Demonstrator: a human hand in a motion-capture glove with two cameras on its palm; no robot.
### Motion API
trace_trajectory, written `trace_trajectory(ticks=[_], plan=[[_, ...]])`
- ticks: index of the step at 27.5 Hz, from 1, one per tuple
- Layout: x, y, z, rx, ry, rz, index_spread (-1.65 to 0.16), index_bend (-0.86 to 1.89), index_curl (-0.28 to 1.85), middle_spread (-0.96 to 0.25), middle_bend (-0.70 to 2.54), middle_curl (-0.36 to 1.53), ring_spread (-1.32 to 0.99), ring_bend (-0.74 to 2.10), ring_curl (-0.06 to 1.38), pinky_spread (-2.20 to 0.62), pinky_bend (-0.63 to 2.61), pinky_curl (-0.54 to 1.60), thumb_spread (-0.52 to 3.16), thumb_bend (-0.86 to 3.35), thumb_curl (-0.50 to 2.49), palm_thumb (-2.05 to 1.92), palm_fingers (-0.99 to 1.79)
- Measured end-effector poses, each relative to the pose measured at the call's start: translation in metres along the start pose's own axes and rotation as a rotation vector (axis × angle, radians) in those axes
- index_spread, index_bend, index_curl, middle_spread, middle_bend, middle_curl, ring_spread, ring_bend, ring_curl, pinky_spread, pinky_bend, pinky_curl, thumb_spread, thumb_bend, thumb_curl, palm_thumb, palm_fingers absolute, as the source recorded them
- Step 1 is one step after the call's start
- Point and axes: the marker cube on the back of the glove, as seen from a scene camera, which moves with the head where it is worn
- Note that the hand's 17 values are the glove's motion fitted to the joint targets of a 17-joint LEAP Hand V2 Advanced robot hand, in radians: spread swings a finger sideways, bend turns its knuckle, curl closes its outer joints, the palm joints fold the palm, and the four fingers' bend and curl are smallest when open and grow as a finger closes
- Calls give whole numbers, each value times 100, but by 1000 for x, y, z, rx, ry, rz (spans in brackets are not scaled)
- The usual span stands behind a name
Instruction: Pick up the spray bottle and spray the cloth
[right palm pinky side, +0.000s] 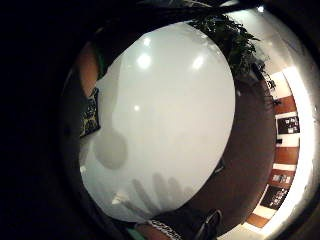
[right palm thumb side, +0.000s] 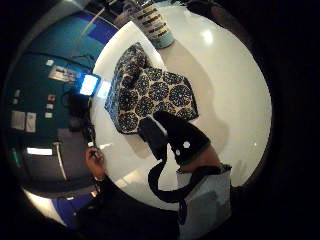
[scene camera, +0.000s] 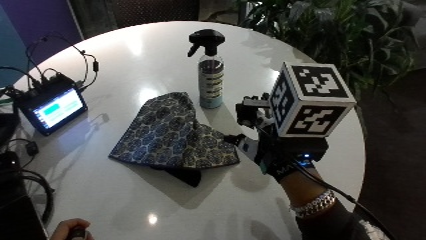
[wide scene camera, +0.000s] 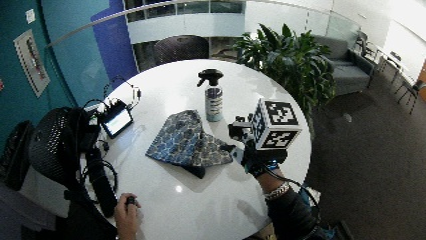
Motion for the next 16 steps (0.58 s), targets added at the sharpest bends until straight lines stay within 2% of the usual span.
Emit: trace_trajectory(ticks=[8,16], plan=[[-3,-10,-4,31,-38,-12,-43,19,26,-2,19,21,2,21,17,27,26,23,101,7,17,41,40],[-17,-50,-15,106,-123,-28,-42,19,28,-2,19,24,2,24,20,27,22,24,108,6,20,50,47]])
